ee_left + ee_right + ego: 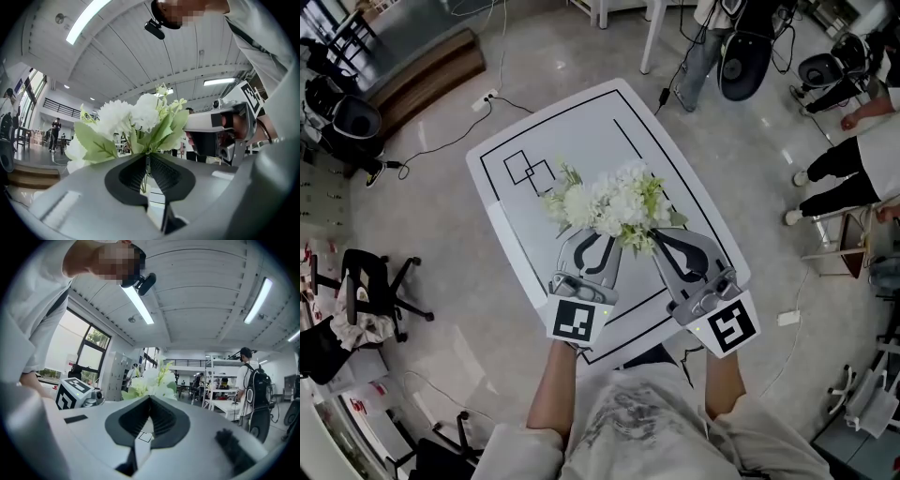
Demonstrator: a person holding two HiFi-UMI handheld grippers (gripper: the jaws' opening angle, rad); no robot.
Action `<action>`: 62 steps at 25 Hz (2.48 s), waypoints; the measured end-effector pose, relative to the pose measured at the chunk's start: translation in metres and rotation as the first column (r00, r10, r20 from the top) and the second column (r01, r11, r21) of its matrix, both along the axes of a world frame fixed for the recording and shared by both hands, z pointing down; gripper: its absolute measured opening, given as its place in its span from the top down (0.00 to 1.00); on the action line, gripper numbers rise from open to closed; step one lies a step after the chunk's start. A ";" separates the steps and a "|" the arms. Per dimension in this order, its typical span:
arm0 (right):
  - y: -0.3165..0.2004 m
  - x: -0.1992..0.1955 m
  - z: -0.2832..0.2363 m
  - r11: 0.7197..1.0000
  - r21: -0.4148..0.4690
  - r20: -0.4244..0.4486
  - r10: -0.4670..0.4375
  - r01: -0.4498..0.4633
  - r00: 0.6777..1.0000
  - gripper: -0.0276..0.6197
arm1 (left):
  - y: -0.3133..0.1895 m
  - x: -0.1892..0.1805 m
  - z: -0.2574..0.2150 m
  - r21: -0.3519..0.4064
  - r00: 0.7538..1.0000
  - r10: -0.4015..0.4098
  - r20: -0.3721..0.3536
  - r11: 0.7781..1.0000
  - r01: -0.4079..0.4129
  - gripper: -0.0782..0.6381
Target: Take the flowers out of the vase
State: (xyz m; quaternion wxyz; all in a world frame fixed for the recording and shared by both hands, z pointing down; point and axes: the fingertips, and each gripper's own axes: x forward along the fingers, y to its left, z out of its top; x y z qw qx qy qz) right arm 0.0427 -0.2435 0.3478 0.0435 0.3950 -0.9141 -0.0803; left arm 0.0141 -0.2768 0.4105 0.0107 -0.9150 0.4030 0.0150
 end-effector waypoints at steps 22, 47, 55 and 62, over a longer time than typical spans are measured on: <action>0.012 -0.011 -0.032 0.995 0.074 0.061 -0.075 0.070 0.995 0.93 | 0.012 -0.012 -0.036 0.108 0.999 -0.013 0.046 0.994 0.008 0.85; 0.069 -0.036 -0.079 0.976 0.187 0.078 -0.129 0.113 0.989 0.93 | 0.065 -0.039 -0.086 0.211 0.998 -0.035 0.055 0.977 0.023 0.85; 0.088 -0.042 -0.090 0.967 0.216 0.081 -0.153 0.133 0.985 0.93 | 0.084 -0.046 -0.098 0.242 0.998 -0.038 0.055 0.970 0.024 0.85; 0.102 -0.048 -0.095 0.963 0.225 0.081 -0.168 0.146 0.983 0.93 | 0.099 -0.053 -0.105 0.254 0.998 -0.040 0.057 0.967 0.025 0.85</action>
